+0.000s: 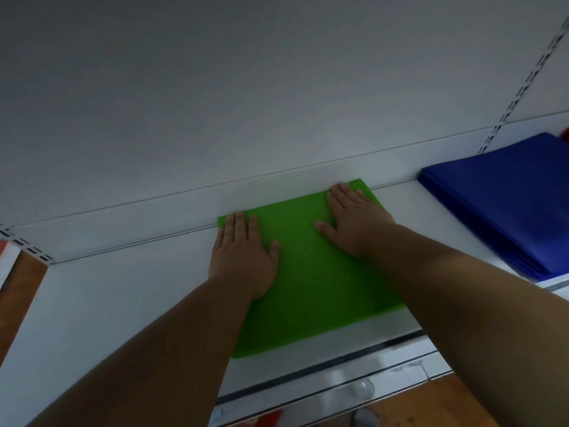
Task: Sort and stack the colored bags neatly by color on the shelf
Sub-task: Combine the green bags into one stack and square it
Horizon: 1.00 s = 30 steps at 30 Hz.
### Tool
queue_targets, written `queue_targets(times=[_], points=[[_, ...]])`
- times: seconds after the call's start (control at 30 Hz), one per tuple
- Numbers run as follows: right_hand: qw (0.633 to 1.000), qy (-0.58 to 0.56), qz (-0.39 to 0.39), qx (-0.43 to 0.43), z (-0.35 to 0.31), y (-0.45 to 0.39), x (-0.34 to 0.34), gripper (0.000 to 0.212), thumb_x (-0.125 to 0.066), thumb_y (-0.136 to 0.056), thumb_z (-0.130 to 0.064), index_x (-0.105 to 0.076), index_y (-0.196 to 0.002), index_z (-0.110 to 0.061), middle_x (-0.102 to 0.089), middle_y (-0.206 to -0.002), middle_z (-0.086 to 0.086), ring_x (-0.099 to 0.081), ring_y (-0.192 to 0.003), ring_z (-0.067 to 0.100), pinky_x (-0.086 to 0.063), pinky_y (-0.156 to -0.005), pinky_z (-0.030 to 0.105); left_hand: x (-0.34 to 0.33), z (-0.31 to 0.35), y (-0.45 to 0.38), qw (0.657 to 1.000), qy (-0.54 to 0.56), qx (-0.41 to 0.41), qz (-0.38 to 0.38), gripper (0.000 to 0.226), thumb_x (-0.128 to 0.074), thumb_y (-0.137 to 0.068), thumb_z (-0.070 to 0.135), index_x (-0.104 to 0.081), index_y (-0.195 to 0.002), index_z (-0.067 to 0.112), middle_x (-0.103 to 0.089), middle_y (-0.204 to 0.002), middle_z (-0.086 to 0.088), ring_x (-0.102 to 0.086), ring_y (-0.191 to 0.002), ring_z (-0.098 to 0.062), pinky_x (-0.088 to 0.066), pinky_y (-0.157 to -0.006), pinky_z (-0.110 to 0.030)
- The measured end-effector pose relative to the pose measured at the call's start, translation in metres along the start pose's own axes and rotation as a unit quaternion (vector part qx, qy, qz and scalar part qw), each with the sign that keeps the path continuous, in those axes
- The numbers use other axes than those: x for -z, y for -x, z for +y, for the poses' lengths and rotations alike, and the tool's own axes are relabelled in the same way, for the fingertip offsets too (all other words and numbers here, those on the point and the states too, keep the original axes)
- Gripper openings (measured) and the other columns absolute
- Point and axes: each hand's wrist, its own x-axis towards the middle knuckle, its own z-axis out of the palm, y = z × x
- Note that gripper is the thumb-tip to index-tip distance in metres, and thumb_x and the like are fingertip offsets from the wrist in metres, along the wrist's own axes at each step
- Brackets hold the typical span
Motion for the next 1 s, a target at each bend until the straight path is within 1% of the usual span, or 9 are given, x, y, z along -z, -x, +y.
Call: queue_targets(times=[0.2, 0.33, 0.5, 0.57, 0.67, 0.77, 0.83, 0.93, 1.0], points=[[0.996, -0.034, 0.003, -0.081, 0.008, 0.001, 0.001, 0.113, -0.023, -0.081, -0.086, 0.006, -0.155, -0.005, 0.008, -0.163, 0.014, 0.008, -0.151, 0.026, 0.000, -0.123, 0.039, -0.001, 0.000, 0.000, 1.000, 0.001, 0.000, 0.000, 0.077, -0.012, -0.098, 0.059, 0.006, -0.156, 0.012, 0.011, -0.163, -0.012, 0.011, -0.150, -0.024, 0.002, -0.123, -0.039], [0.996, -0.047, -0.013, -0.072, 0.008, 0.001, 0.006, 0.114, -0.029, -0.080, -0.086, 0.002, -0.155, -0.006, 0.004, -0.164, 0.014, 0.003, -0.151, 0.026, -0.002, -0.121, 0.038, -0.001, -0.001, 0.000, 1.000, -0.001, 0.000, -0.003, 0.077, -0.011, -0.098, 0.059, 0.006, -0.156, 0.012, 0.011, -0.163, -0.012, 0.010, -0.151, -0.025, 0.002, -0.123, -0.039], [0.992, -0.091, -0.037, -0.074, 0.013, -0.004, 0.021, 0.110, -0.034, -0.082, -0.083, -0.006, -0.156, -0.007, -0.004, -0.164, 0.011, -0.005, -0.151, 0.025, -0.013, -0.121, 0.042, 0.001, -0.001, -0.002, 1.000, -0.005, 0.005, -0.009, 0.076, -0.011, -0.098, 0.059, 0.006, -0.156, 0.012, 0.011, -0.163, -0.012, 0.010, -0.151, -0.025, 0.002, -0.122, -0.039], [0.996, -0.068, -0.019, -0.050, 0.015, 0.006, 0.023, 0.101, -0.029, -0.088, -0.078, -0.007, -0.156, -0.007, -0.001, -0.164, 0.013, 0.000, -0.151, 0.025, -0.007, -0.121, 0.041, 0.002, -0.001, -0.002, 1.000, -0.005, 0.004, -0.004, 0.076, -0.012, -0.098, 0.059, 0.005, -0.156, 0.012, 0.010, -0.163, -0.012, 0.009, -0.151, -0.025, 0.002, -0.122, -0.039], [0.999, -0.029, 0.023, 0.020, 0.001, 0.037, 0.021, 0.085, -0.020, -0.096, -0.066, -0.004, -0.156, -0.009, 0.007, -0.163, 0.014, 0.010, -0.150, 0.025, 0.003, -0.122, 0.039, 0.001, 0.000, -0.002, 1.000, -0.005, 0.002, -0.003, 0.076, -0.012, -0.098, 0.058, 0.004, -0.156, 0.011, 0.009, -0.163, -0.013, 0.008, -0.151, -0.026, 0.002, -0.122, -0.039], [0.996, -0.013, 0.005, 0.087, -0.014, 0.067, 0.012, 0.076, -0.014, -0.099, -0.061, 0.000, -0.157, -0.013, 0.009, -0.163, 0.011, 0.012, -0.150, 0.022, 0.005, -0.122, 0.038, 0.000, 0.001, 0.000, 1.000, -0.008, -0.001, -0.009, 0.076, -0.011, -0.098, 0.058, 0.005, -0.156, 0.010, 0.010, -0.163, -0.014, 0.008, -0.151, -0.026, 0.002, -0.122, -0.040], [0.995, 0.002, -0.016, 0.100, -0.015, 0.075, 0.000, 0.074, -0.009, -0.099, -0.061, 0.004, -0.156, -0.016, 0.011, -0.163, 0.009, 0.013, -0.150, 0.020, 0.005, -0.122, 0.038, 0.000, 0.000, 0.001, 1.000, -0.008, -0.003, -0.011, 0.076, -0.010, -0.098, 0.058, 0.006, -0.156, 0.010, 0.010, -0.163, -0.014, 0.009, -0.151, -0.026, 0.002, -0.122, -0.040], [0.996, 0.011, -0.006, 0.090, -0.012, 0.074, -0.011, 0.080, 0.009, -0.090, -0.063, 0.007, -0.156, -0.016, 0.011, -0.163, 0.008, 0.012, -0.150, 0.020, 0.003, -0.123, 0.039, 0.001, 0.000, 0.003, 1.000, 0.000, -0.002, -0.007, 0.077, -0.012, -0.099, 0.059, 0.005, -0.156, 0.010, 0.010, -0.163, -0.014, 0.009, -0.151, -0.026, 0.001, -0.123, -0.040], [0.995, 0.009, -0.002, 0.095, -0.013, 0.072, -0.011, 0.081, 0.009, -0.090, -0.063, 0.007, -0.156, -0.016, 0.011, -0.163, 0.008, 0.011, -0.150, 0.020, 0.003, -0.123, 0.039, 0.006, 0.001, 0.005, 1.000, -0.001, 0.001, 0.014, 0.075, -0.014, -0.099, 0.056, 0.001, -0.156, 0.010, 0.007, -0.163, -0.016, 0.007, -0.151, -0.028, 0.000, -0.123, -0.040]])
